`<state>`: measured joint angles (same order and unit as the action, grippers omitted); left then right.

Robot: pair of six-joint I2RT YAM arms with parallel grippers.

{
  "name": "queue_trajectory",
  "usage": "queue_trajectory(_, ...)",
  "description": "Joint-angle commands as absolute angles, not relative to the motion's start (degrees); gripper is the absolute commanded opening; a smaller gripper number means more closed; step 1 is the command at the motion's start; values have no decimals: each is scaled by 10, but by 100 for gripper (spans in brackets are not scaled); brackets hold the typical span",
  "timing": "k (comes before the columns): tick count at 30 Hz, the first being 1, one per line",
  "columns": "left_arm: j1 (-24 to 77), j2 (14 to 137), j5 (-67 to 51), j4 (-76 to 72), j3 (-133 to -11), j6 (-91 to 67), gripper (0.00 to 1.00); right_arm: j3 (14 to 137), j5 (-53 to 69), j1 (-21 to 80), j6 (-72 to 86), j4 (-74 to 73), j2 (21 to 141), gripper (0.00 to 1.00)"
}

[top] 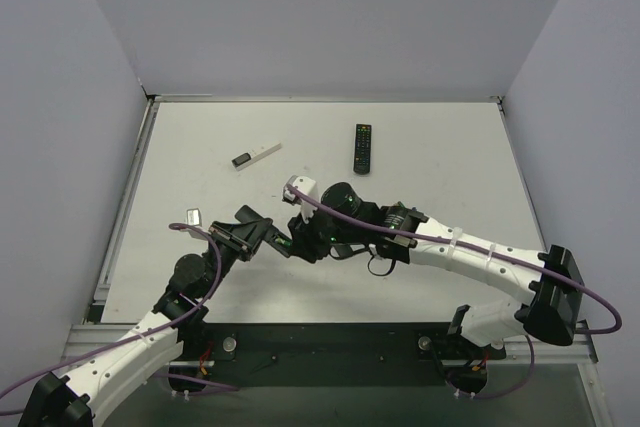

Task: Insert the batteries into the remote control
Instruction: Place the battery at the center of the board.

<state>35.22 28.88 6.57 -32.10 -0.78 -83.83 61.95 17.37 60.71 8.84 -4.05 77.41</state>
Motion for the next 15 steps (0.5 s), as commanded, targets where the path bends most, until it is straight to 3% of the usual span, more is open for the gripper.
queue_trajectory(1, 355, 287, 54, -364, -9, -843, 0, 627, 152, 615, 62, -27, 781, 29)
queue_trajectory(10, 355, 293, 50, -372, -11, -842, 0, 628, 131, 624, 52, -36, 797, 24)
queue_trajectory(15, 355, 294, 49, -374, -11, -839, 0, 633, 119, 628, 47, -40, 798, 13)
